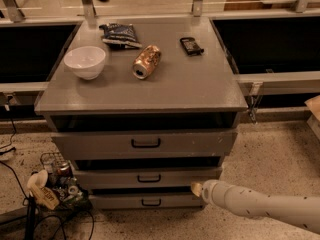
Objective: Close middle drawer
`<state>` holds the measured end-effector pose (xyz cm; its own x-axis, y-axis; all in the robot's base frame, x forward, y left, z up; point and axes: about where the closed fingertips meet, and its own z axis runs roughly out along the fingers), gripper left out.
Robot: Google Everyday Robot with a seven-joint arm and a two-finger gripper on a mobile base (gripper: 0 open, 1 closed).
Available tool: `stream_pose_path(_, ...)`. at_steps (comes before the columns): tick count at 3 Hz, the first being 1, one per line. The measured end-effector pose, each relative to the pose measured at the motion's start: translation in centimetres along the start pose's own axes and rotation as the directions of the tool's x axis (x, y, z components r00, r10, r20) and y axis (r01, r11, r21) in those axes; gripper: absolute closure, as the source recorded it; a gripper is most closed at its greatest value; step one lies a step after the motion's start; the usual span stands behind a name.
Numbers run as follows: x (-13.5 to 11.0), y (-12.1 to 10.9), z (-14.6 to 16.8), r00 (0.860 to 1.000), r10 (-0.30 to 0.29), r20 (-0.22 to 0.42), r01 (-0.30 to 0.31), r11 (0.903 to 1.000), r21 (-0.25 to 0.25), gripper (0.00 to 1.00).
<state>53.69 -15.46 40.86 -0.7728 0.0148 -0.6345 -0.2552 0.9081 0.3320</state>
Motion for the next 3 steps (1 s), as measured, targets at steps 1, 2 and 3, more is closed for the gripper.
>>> stream_pose_path(1, 2.7, -0.7, -3.6, 0.998, 0.053, -0.033, -0.053, 0.9985, 0.013, 1.00)
stream_pose_path(2, 5.3, -1.8, -7.7, 0.992, 0.120, -0.036, -0.118, 0.9917, 0.050, 1.00)
stream_pose_path(3, 5.7, -2.2, -8.2, 0.991, 0.128, -0.034, -0.126, 0.9904, 0.057, 0.74)
